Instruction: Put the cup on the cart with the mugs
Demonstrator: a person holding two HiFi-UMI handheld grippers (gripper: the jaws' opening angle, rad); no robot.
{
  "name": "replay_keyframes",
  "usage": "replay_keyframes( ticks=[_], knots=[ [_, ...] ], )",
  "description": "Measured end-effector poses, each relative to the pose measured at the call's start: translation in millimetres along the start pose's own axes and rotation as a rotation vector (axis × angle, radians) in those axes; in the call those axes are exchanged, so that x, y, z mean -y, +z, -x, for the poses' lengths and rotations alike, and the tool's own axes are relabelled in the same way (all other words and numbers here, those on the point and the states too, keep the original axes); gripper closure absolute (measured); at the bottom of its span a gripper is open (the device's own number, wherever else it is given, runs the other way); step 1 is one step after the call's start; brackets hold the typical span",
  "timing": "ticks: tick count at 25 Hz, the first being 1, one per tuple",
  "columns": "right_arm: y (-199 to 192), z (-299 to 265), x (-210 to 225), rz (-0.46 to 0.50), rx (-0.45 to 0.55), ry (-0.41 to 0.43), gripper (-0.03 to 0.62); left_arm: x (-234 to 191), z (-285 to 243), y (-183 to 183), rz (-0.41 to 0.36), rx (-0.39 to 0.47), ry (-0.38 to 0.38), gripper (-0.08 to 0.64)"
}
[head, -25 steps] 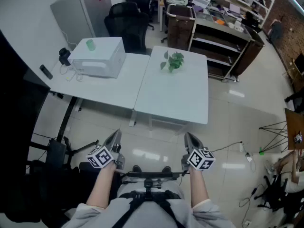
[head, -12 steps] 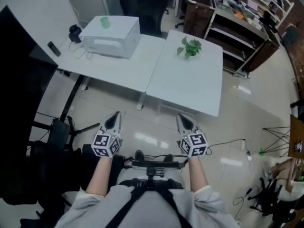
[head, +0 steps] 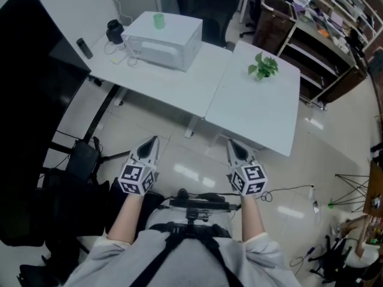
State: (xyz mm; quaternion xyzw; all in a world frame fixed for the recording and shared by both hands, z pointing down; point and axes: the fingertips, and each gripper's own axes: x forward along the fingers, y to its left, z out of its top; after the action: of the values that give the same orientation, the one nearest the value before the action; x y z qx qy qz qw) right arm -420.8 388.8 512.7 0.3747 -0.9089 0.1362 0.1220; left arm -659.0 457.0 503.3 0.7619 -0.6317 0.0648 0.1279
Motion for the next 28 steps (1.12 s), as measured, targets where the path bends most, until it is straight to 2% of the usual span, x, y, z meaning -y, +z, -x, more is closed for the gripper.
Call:
replay_keyframes(
  ticks=[4,8,16,21,24,28],
  knots=[
    [13,-27,-15,-0.051,0.005,0.037,0.589,-26,-2,12,-0.001,0.003,0.003,0.555],
    [19,-57,-20,-0.029,-0.023,0.064,0.591,-50,-16,12,0.02,0.001,0.012,0.555],
    [36,-145,13,-0.028,-0.059,0.156,0.59,-89,-85,23,0.055,-0.004,0.084,0.555],
    [70,-201,32,-0.015,-0.035,0.227,0.589,-117,-128,48,0.094,0.013,0.139,0.555],
    [88,-224,34,0.009,-0.038,0.281,0.589,-125,-149,63,0.088,0.018,0.161,0.555],
    [114,-259,40,0.048,-0.038,0.308,0.589,-138,-178,84,0.077,0.03,0.168,0.555]
  ],
)
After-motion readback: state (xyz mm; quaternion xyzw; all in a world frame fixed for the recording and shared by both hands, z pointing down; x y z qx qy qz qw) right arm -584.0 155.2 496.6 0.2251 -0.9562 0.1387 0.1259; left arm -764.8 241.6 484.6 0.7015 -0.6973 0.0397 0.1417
